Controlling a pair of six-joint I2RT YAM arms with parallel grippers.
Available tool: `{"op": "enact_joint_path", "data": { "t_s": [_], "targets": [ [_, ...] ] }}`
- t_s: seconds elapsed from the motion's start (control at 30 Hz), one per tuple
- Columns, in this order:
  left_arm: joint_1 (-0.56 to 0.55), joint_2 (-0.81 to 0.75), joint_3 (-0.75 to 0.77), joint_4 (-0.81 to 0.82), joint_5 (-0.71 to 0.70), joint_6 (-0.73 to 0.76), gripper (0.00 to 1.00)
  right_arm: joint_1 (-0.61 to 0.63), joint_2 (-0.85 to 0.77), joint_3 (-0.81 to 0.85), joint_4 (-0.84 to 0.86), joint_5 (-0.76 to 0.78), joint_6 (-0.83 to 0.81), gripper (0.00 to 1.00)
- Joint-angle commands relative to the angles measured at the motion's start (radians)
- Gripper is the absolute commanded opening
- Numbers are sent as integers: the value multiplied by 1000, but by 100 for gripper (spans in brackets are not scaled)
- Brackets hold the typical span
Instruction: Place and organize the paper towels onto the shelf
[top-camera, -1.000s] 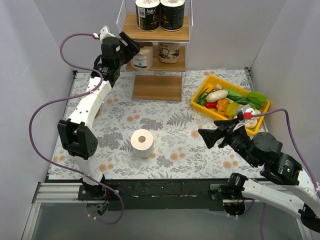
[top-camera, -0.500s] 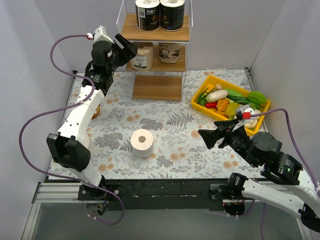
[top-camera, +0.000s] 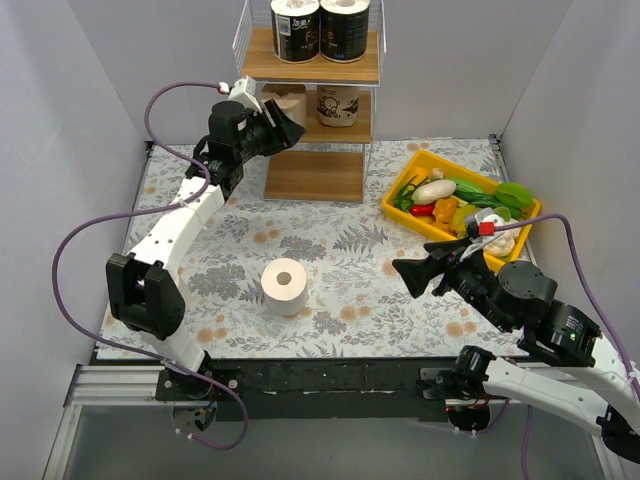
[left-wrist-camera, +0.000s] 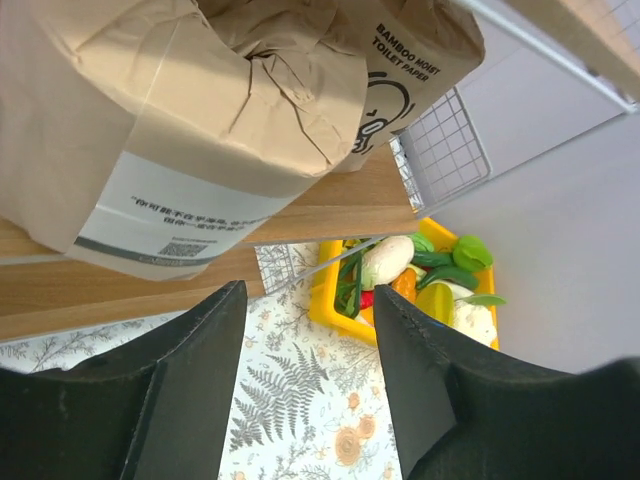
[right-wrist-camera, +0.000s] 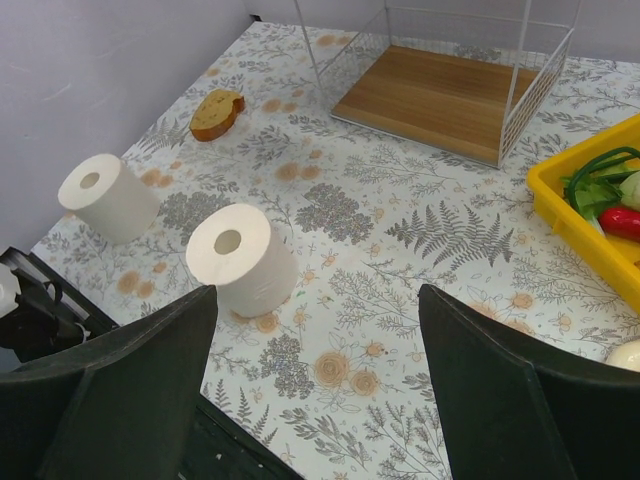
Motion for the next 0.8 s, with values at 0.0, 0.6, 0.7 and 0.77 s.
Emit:
{"op": "enact_joint_path", "data": {
  "t_s": [0.0,0.6,0.7,0.77],
  "targets": [
    [-2,27,14,55,19,63,52,0,-5,28,27,5,8,88],
    [-2,116,126,-37,-395,112,52,0,-12,14,34,25,0,88],
    [-2,135,150,-34,-390,109,52,0,-8,16,34,20,0,88],
    [-2,156,176,-34,-380,108,52,1,-3,16,32,22,0,88]
  ]
}}
